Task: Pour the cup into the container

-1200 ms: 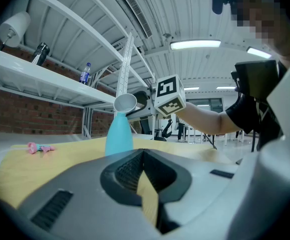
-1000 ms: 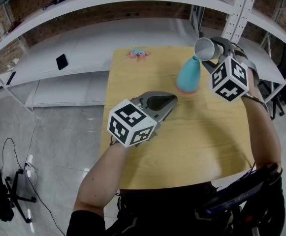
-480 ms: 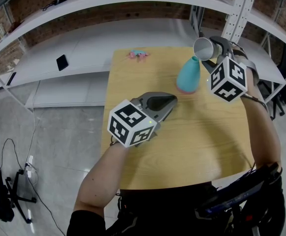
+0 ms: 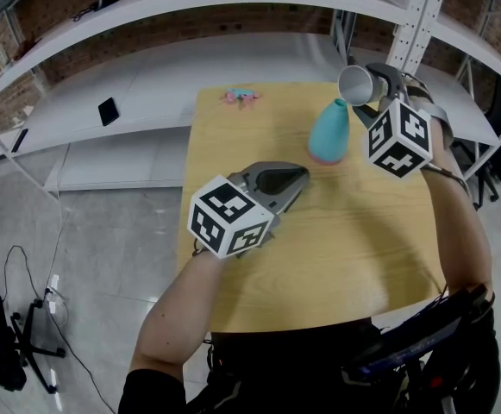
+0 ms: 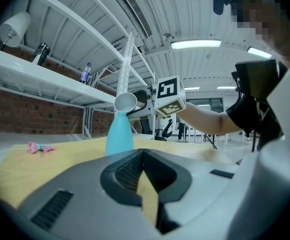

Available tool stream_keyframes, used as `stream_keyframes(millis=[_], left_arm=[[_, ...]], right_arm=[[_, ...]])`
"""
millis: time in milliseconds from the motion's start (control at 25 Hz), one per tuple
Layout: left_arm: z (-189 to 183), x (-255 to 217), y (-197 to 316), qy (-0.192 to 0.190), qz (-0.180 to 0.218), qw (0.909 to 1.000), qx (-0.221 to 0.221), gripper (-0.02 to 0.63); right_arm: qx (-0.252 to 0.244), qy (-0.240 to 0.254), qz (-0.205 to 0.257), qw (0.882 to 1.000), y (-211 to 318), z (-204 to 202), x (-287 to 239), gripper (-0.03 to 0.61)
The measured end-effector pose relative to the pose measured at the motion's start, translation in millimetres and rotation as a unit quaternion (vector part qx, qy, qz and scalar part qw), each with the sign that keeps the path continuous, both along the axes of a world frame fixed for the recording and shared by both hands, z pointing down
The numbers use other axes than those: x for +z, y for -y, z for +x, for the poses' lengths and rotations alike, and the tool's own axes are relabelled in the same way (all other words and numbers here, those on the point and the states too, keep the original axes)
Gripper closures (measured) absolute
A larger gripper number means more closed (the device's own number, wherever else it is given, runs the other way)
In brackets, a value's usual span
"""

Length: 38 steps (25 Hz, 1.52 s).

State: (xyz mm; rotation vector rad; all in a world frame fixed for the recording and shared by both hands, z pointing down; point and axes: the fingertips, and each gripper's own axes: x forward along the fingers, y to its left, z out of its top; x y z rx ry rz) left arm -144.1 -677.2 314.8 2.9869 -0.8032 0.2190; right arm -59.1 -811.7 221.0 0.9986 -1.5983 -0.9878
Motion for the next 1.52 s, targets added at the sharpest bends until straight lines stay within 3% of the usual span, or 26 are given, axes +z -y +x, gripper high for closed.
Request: stream_keyframes(millis=[200, 400, 520, 760, 1040, 1360, 1520], left_arm=[[-0.9, 0.1, 0.7, 0.000, 0.000, 1.0000, 0.000, 0.613], [-0.9, 0.6, 1.6, 0.000, 0.000, 1.0000, 0.000, 0.613], [-0.3, -0.7, 0.2, 0.000, 0.000, 1.0000, 0.000, 0.612], [-0.5, 0.0, 1.1, -0.001, 0.001, 1.0000, 0.000, 0.613], [-1.9, 1.2, 0.7, 0.000, 0.002, 1.0000, 0.000, 0.612], [-3.5, -0.1, 1.6, 0.000, 0.001, 1.0000, -0.004, 0.613], [-2.3, -0.8, 2.9, -0.001, 0.000, 1.0000, -0.004, 0.612]], right_arm=[[-0.002, 0.029, -0.016, 0.999, 1.1, -1.3, 3.0, 0.264], [-0.005, 0.099, -0.058, 0.993, 1.0, 0.7, 9.0, 0.264], [-0.005, 0.157, -0.085, 0.984, 0.3, 5.8, 11.1, 0.264], [0.010, 0.305, -0.143, 0.942, 7.9, 28.6, 24.9, 0.264], [0.056, 0.444, -0.206, 0.870, 15.1, 70.3, 63.1, 0.264], [0.078, 0.522, -0.232, 0.817, 17.2, 88.4, 94.0, 0.264], [0.088, 0.528, -0.241, 0.809, 18.7, 93.4, 105.4, 0.264]])
